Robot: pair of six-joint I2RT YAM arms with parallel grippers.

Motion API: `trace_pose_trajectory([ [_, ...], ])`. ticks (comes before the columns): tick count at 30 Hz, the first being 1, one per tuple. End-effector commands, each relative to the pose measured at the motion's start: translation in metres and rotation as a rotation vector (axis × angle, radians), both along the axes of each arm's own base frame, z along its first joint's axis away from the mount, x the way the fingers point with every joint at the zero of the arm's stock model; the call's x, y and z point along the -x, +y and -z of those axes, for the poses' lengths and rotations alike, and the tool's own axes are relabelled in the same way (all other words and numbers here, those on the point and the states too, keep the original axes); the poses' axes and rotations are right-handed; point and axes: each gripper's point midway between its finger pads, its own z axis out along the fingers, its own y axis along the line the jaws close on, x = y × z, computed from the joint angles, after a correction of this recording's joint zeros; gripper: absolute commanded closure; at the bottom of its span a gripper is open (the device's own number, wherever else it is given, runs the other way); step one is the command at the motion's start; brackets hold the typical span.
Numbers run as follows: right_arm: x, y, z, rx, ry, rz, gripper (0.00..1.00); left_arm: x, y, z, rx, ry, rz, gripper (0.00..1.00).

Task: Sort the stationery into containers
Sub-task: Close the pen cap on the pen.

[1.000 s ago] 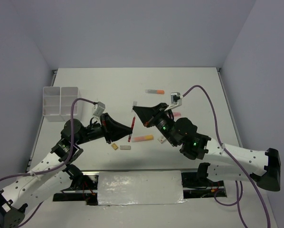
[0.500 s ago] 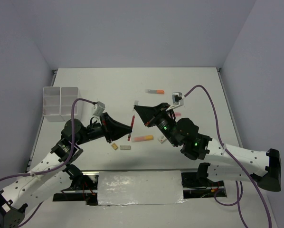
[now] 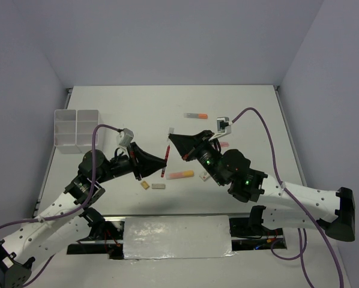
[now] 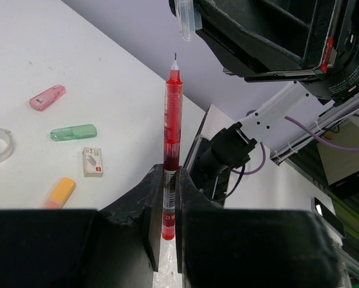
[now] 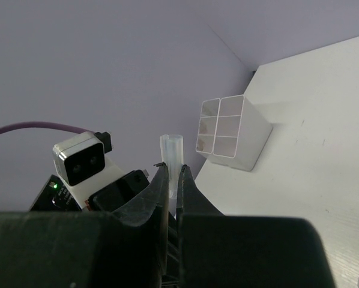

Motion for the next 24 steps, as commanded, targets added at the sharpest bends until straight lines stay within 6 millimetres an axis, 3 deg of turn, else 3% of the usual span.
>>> trace_pose_trajectory([
  [1,0.0,0.0001,-0.0094,-0.033,-0.014,0.01,1.0,0.0017,0.0021,-0.0281,0.039,-0.095,-0.007,1.0],
  [24,0.0,0.0033,-0.0031,-0.013,-0.011,0.006,1.0,-0.0011,0.0023,-0.0278,0.027,-0.093,-0.018,1.0],
])
